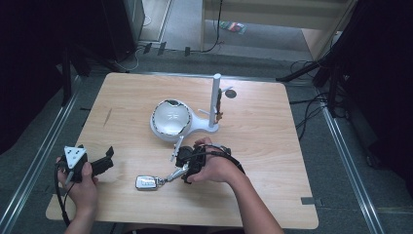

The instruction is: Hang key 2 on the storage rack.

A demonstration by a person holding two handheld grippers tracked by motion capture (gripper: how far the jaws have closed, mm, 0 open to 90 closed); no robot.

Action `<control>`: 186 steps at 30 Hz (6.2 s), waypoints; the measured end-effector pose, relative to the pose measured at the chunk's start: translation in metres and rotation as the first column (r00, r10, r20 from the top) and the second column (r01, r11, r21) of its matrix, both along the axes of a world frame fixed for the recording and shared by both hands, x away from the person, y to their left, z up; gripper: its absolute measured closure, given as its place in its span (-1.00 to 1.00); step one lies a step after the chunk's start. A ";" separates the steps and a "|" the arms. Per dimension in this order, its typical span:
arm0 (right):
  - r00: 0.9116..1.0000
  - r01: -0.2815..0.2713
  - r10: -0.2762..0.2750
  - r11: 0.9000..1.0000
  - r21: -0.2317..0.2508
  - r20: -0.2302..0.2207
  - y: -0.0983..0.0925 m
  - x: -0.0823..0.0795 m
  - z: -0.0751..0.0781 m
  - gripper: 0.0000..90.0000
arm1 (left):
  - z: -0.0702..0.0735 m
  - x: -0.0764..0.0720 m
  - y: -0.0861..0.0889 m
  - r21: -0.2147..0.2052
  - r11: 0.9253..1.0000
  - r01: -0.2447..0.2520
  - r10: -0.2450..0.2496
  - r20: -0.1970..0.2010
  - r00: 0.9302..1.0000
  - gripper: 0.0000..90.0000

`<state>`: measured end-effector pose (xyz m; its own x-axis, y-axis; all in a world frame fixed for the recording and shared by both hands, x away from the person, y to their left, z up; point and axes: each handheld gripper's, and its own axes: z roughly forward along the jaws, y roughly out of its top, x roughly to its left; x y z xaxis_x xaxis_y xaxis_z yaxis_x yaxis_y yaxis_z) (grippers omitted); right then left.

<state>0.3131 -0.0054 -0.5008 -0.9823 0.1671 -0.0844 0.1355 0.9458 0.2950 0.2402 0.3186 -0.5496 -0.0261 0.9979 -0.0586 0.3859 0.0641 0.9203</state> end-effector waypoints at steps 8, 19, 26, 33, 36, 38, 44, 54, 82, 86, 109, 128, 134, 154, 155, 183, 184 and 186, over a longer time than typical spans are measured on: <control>0.998 -0.064 0.064 0.998 -0.018 0.001 0.002 0.005 -0.004 -0.18 | 0.000 0.000 0.000 0.003 1.000 0.001 -0.001 -0.001 1.000 -1.00; 0.994 -0.114 0.113 0.989 -0.096 -0.008 0.010 0.009 -0.006 0.07 | 0.000 0.000 0.000 0.003 1.000 0.002 -0.002 -0.001 1.000 -1.00; 0.993 -0.115 0.113 0.985 -0.130 -0.023 0.013 0.011 -0.008 0.39 | 0.000 0.000 0.000 0.000 1.000 0.001 -0.001 0.000 1.000 -1.00; 0.992 -0.124 0.122 0.986 -0.112 -0.020 0.009 0.008 -0.003 0.66 | 0.000 0.000 0.000 0.002 1.000 0.002 -0.002 -0.001 1.000 -0.99; 0.995 -0.100 0.101 0.992 -0.074 0.006 0.006 0.006 0.005 0.67 | 0.000 0.000 0.000 0.002 1.000 0.002 -0.002 -0.001 1.000 -0.99; 0.995 -0.094 0.095 0.994 -0.054 0.010 0.004 0.004 0.010 0.68 | 0.000 0.000 0.000 0.002 1.000 0.002 -0.002 -0.001 1.000 -0.99; 0.998 -0.048 0.048 0.999 0.009 0.033 -0.007 -0.001 0.025 0.68 | 0.000 0.000 0.000 0.000 1.000 0.001 -0.001 0.001 1.000 -0.99; 0.997 0.039 -0.047 0.993 0.110 0.069 -0.035 -0.007 0.051 0.68 | 0.000 0.000 0.000 0.009 1.000 0.000 0.000 0.003 1.000 -1.00; 0.952 0.280 -0.300 0.934 0.222 0.062 -0.107 0.023 0.104 0.68 | 0.000 0.000 -0.002 0.013 1.000 0.001 -0.001 0.006 1.000 -0.99; 0.945 0.299 -0.319 0.932 0.207 0.070 -0.108 0.030 0.108 0.68 | 0.000 0.000 -0.001 0.015 1.000 0.003 -0.003 0.005 1.000 -1.00; 0.950 0.288 -0.303 0.945 0.153 0.082 -0.106 0.078 0.142 0.68 | 0.000 0.000 -0.002 0.013 1.000 0.003 -0.003 0.005 1.000 -1.00; 0.939 0.306 -0.329 0.933 0.192 0.103 -0.103 0.100 0.139 0.65 | 0.000 -0.001 -0.002 0.013 1.000 0.006 -0.006 0.008 1.000 -1.00; 0.921 0.324 -0.355 0.926 0.194 0.158 -0.101 0.098 0.139 0.43 | 0.000 -0.001 -0.001 0.009 1.000 0.008 -0.008 0.009 1.000 -1.00; 0.855 0.482 -0.514 0.837 0.258 0.072 -0.130 0.090 0.130 -0.41 | 0.000 -0.001 -0.001 0.011 1.000 0.008 -0.008 0.005 1.000 -0.99; 0.844 0.502 -0.532 0.827 0.255 0.062 -0.131 0.087 0.128 -0.58 | 0.000 -0.001 -0.001 0.010 1.000 0.009 -0.009 0.007 1.000 -0.99; 0.687 0.630 -0.712 0.684 0.367 0.147 -0.177 0.044 0.088 -1.00 | 0.000 -0.001 -0.002 0.018 1.000 0.011 -0.011 0.005 1.000 -0.99; 0.680 0.636 -0.719 0.676 0.373 0.143 -0.179 0.043 0.087 -1.00 | 0.000 -0.001 -0.002 0.019 1.000 0.011 -0.011 0.005 1.000 -0.99; 0.670 0.644 -0.730 0.661 0.385 0.135 -0.184 0.041 0.084 -1.00 | 0.000 -0.001 -0.002 0.021 1.000 0.011 -0.011 0.004 1.000 -0.99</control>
<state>0.3537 -0.1890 -0.4171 -0.5193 0.8423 -0.1448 0.5903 0.4760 0.6519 0.2395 0.3167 -0.5497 -0.0145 0.9992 -0.0382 0.3828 0.0408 0.9229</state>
